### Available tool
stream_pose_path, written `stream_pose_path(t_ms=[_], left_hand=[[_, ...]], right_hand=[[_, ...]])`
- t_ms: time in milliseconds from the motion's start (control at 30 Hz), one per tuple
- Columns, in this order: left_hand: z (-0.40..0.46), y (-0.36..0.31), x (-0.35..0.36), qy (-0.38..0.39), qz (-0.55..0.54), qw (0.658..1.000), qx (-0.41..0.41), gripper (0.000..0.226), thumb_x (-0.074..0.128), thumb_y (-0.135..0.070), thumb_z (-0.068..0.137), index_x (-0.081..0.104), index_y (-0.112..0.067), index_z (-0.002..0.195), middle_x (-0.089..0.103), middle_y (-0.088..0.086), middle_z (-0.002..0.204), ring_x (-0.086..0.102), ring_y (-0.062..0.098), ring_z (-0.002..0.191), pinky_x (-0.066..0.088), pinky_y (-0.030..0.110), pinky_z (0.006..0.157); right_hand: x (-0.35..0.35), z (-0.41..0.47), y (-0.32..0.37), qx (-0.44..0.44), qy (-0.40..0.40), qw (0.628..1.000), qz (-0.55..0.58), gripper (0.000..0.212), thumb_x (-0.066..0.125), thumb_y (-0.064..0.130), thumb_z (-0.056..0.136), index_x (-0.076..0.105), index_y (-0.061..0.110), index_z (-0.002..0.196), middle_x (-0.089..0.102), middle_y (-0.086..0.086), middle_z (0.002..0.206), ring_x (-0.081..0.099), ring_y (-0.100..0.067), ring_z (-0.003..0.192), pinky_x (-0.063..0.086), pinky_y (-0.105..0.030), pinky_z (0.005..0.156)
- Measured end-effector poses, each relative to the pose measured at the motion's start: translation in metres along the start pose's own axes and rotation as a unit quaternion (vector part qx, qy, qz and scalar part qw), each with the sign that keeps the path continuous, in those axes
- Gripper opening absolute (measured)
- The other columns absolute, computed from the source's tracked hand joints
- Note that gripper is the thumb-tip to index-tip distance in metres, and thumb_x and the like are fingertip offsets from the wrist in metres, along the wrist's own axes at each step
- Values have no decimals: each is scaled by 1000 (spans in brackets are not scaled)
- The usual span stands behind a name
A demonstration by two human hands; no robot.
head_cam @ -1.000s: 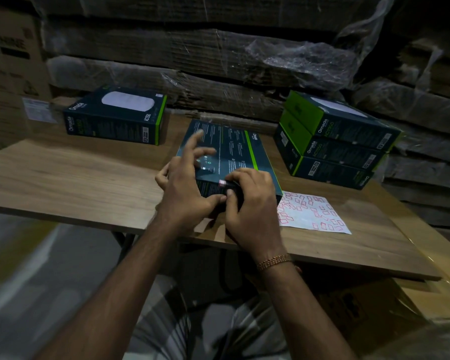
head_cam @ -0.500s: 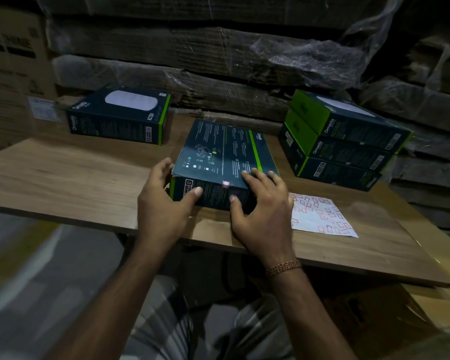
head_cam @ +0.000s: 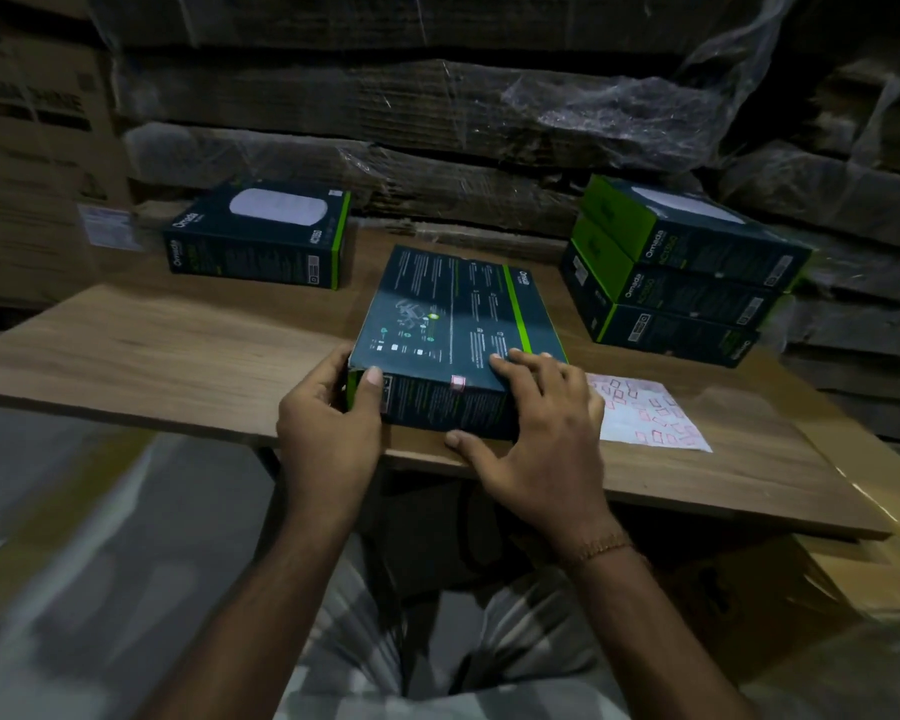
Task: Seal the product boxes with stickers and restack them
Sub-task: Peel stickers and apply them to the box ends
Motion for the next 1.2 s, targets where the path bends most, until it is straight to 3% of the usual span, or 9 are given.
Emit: stream_pose_path(t_ms=[167, 300, 533, 667, 733, 867, 1000, 1100, 1200], left_hand=[[-17, 1, 0, -3, -37, 999, -26, 43, 68, -31, 102, 66, -22, 145, 75, -13, 130, 70, 9, 124, 58, 45, 107], [-31, 5, -9, -28, -65, 997, -43, 52, 68, -37, 95, 67, -19, 144, 75, -6, 133, 69, 13, 126, 56, 47, 110], [-56, 4, -33, -125, -107, 985, -60, 33, 61, -10, 107, 62, -24, 137, 70, -1, 129, 69, 11, 116, 54, 15, 83], [-41, 1, -39, -160, -186, 966, -83, 40, 48, -21, 114, 42, -13, 153, 58, 15, 147, 62, 25, 130, 52, 33, 106], [-37, -4, -26, -121, -225, 962, -97, 40, 39, -30, 117, 41, -14, 154, 60, 14, 145, 64, 27, 129, 53, 45, 109], [-32, -7, 33, 46, -237, 949, -201, 40, 33, -44, 116, 55, -15, 133, 70, 13, 128, 72, 26, 106, 59, 49, 91], [-43, -18, 112, 247, -313, 847, -350, 64, 38, -59, 111, 79, -10, 103, 79, 14, 93, 78, 24, 77, 63, 38, 70], [-43, -43, 154, 314, -438, 761, -362, 62, 48, -53, 111, 69, -2, 139, 69, 20, 140, 69, 32, 127, 51, 44, 113], [-34, -45, 173, 310, -489, 736, -351, 67, 61, -52, 106, 59, -2, 150, 61, 20, 151, 59, 36, 141, 36, 47, 127]], right_hand=[[-8, -8, 5, -14, 49, 998, -26, 112, 65, 98, 60, 51, 32, 149, 46, 7, 147, 42, -22, 135, 35, -54, 115], [-19, -21, 13, -30, 7, 998, -51, 102, 80, 84, 59, 57, 29, 142, 55, 4, 141, 50, -24, 128, 30, -55, 119], [-42, -48, 41, -116, -124, 985, -45, 78, 84, 67, 69, 75, 16, 127, 73, -2, 128, 66, -33, 107, 46, -49, 97], [-66, -38, 53, -106, -194, 975, 2, 75, 82, 70, 74, 78, 13, 123, 75, -3, 120, 66, -31, 97, 53, -43, 84], [-83, -25, 54, -65, -231, 970, 26, 76, 83, 72, 73, 78, 13, 121, 76, -2, 115, 64, -27, 94, 52, -39, 77], [-108, 2, 37, 81, -302, 940, 134, 71, 88, 71, 69, 77, 17, 115, 73, 2, 108, 62, -23, 94, 49, -38, 76], [-106, 20, 24, 194, -334, 898, 210, 67, 87, 75, 67, 76, 24, 109, 70, 11, 103, 64, -15, 97, 54, -38, 78], [-97, 27, 19, 260, -333, 867, 263, 65, 83, 82, 64, 74, 29, 101, 69, 15, 101, 67, -10, 96, 58, -41, 80], [-89, 33, 8, 291, -316, 845, 319, 65, 80, 86, 62, 72, 30, 95, 72, 13, 96, 70, -5, 89, 61, -39, 78]])
Point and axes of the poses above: each hand's wrist, its own z-axis towards the middle knuckle, its own x-axis out of the palm, y = z × x, the point moved 8 cm from there along z, towards the middle knuckle
